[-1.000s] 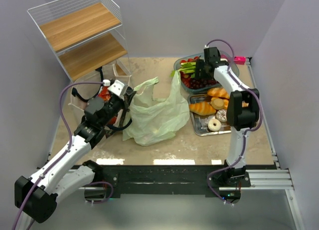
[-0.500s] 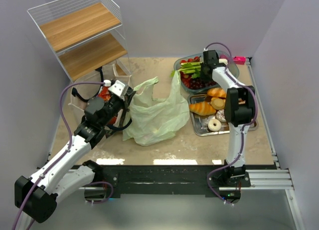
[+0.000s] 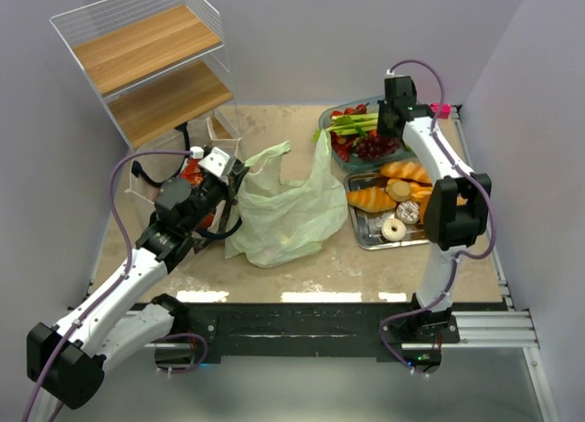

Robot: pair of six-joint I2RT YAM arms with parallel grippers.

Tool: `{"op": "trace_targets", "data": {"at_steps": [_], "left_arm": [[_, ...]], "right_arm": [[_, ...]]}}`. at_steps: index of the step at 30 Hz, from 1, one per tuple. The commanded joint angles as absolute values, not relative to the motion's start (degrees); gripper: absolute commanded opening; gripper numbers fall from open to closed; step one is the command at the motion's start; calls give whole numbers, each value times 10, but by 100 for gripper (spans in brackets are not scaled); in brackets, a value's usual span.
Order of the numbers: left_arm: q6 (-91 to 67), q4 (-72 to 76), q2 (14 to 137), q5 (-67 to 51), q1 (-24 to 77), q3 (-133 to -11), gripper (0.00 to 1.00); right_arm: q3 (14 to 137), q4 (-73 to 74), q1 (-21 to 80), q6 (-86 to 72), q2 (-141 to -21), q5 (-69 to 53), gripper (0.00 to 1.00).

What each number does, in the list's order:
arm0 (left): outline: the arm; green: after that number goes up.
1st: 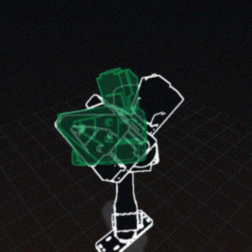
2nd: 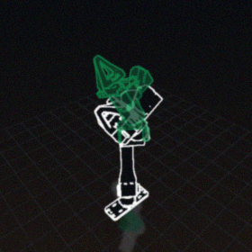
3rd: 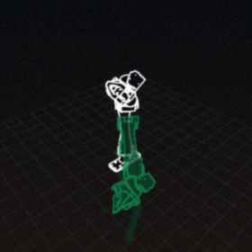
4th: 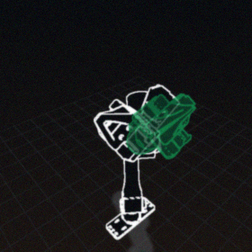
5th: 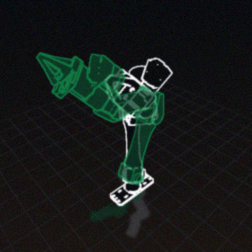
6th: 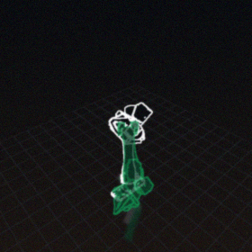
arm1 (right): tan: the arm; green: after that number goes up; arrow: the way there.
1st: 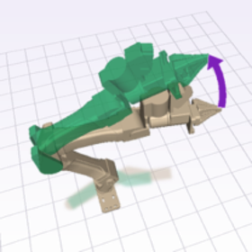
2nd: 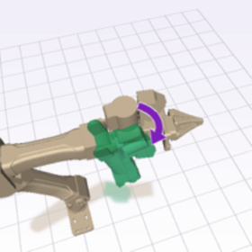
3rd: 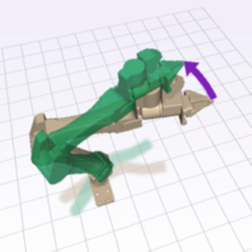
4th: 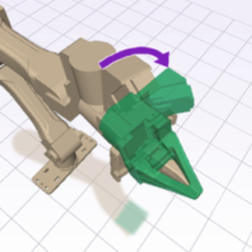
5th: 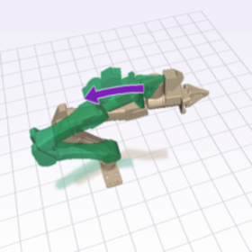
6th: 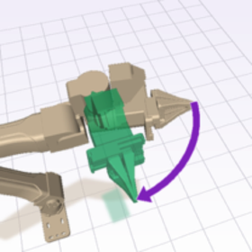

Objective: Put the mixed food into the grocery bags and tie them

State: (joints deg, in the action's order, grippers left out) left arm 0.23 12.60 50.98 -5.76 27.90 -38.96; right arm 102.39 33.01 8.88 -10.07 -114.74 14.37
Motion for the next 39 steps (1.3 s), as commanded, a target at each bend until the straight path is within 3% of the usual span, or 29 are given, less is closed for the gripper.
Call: {"op": "trace_targets", "data": {"at_steps": [1, 9, 13, 18, 28, 39], "left_arm": [[12, 146, 504, -56, 282, -396, 0], [10, 147, 503, -60, 282, -396, 0], [7, 149, 504, -63, 282, -395, 0], [5, 149, 504, -63, 282, -395, 0], [5, 148, 499, -49, 282, -393, 0], [4, 149, 502, -55, 282, -393, 0]], "right_arm": [[1066, 362, 90, -111, -1073, 162, 0], [1016, 360, 126, -151, -943, 93, 0], [984, 348, 218, -170, -877, 82, 0], [941, 314, 275, -236, -827, -28, 0], [904, 278, 351, -294, -829, -168, 0], [908, 211, 394, -330, -881, -211, 0]]}}
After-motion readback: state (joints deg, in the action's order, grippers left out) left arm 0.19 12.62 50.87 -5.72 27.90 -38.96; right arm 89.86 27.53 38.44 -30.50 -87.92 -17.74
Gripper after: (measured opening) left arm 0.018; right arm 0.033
